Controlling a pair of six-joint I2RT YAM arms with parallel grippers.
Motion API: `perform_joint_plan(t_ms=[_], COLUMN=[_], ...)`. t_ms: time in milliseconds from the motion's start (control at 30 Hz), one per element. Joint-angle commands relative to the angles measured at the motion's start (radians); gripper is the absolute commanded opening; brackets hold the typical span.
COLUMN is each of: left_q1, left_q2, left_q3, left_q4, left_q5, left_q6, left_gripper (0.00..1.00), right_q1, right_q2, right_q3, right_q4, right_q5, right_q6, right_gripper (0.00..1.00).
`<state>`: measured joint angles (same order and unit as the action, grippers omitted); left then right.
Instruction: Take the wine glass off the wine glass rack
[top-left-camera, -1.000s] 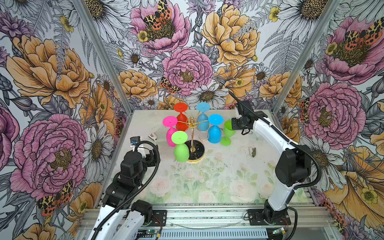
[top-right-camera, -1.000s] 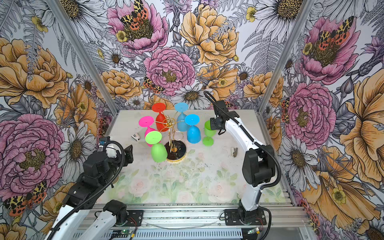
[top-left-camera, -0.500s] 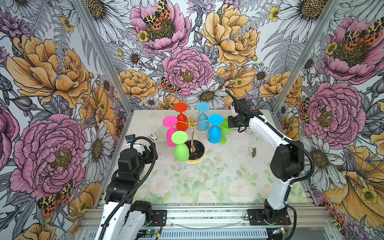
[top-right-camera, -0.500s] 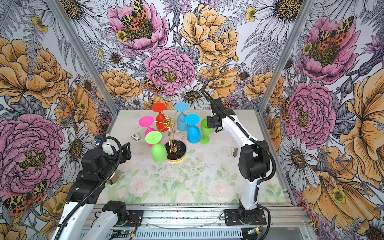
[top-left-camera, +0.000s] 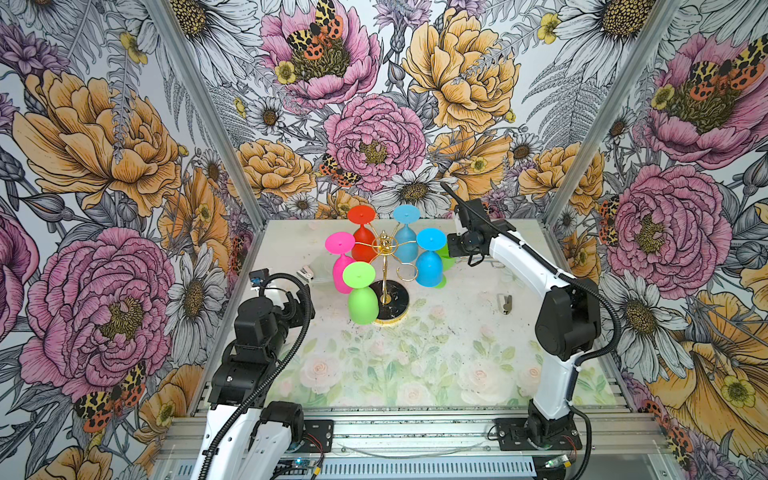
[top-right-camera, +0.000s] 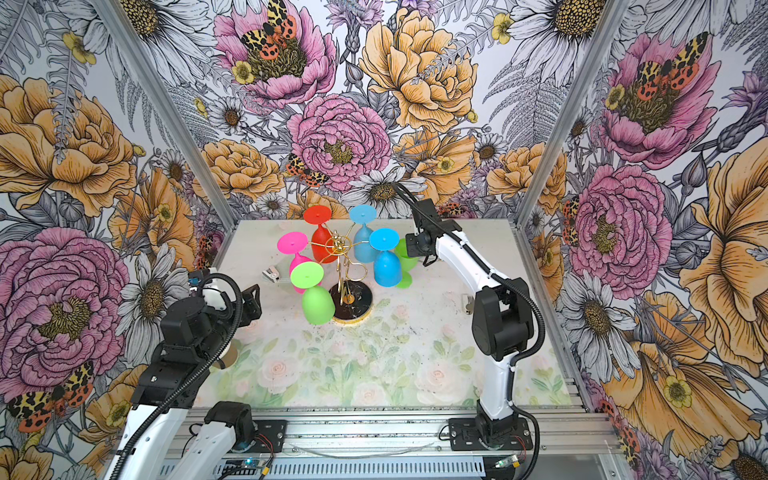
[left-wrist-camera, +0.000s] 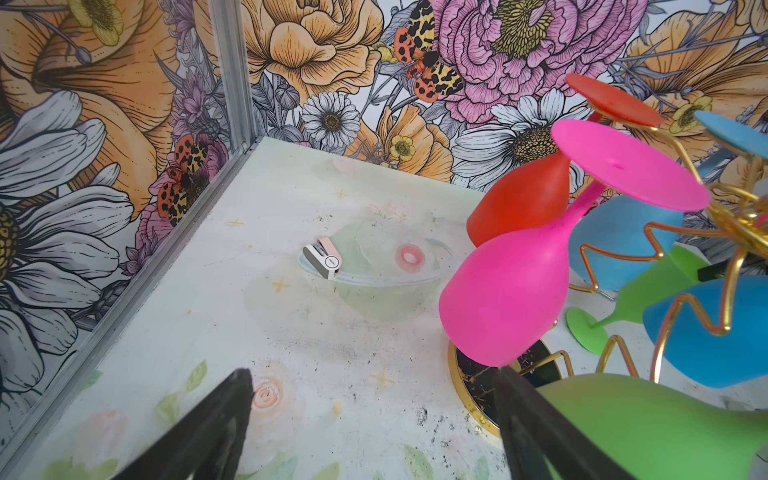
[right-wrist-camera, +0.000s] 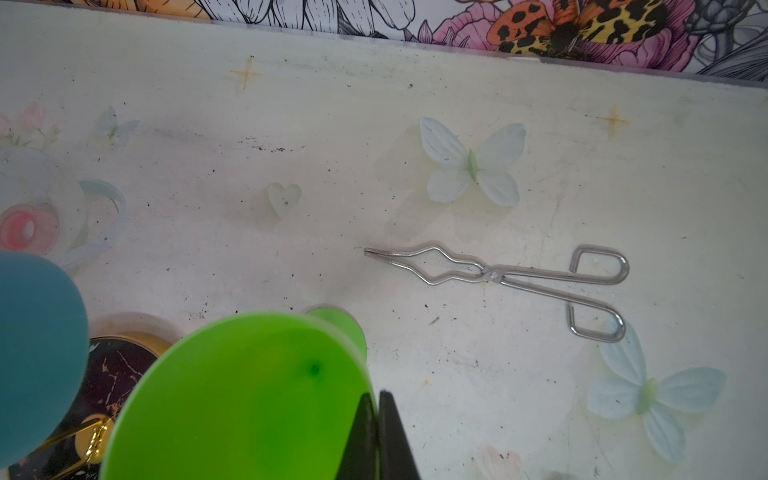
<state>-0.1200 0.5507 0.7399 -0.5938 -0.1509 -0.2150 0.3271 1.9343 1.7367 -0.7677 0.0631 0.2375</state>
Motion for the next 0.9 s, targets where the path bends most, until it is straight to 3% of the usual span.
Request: perform_joint_plan(t_ms=[0,567,667,867], left_q1=[0.010,0.016,0.019,0.028], left_q2=[-0.014,-0.012,-0.013,-0.012], left_q3=[-0.015,-0.015,-0.014,-0.013], left_q4=[0.024,0.023,0.023,0.024], left_q5=[0.013,0.022,0.029,0.050], left_q6=[-0.018,-0.017,-0.017,-0.016], left_gripper=[0.92,0.92,0.92,0.92], right_q1=[0.005,-0.008,-0.032,-0.078], right_q2=[0.011,-0.121,-0.172,-0.270], right_q3=[0.026,0.012,-0.008,-0.033], right_q4=[0.019,0.018,0.018,0.020], right_q5=[0.016,0.032,-0.030,-0.190], right_q6=[-0.006,0.000,0.013,0.072], right_gripper=[0.08,0.52,0.61,0.66])
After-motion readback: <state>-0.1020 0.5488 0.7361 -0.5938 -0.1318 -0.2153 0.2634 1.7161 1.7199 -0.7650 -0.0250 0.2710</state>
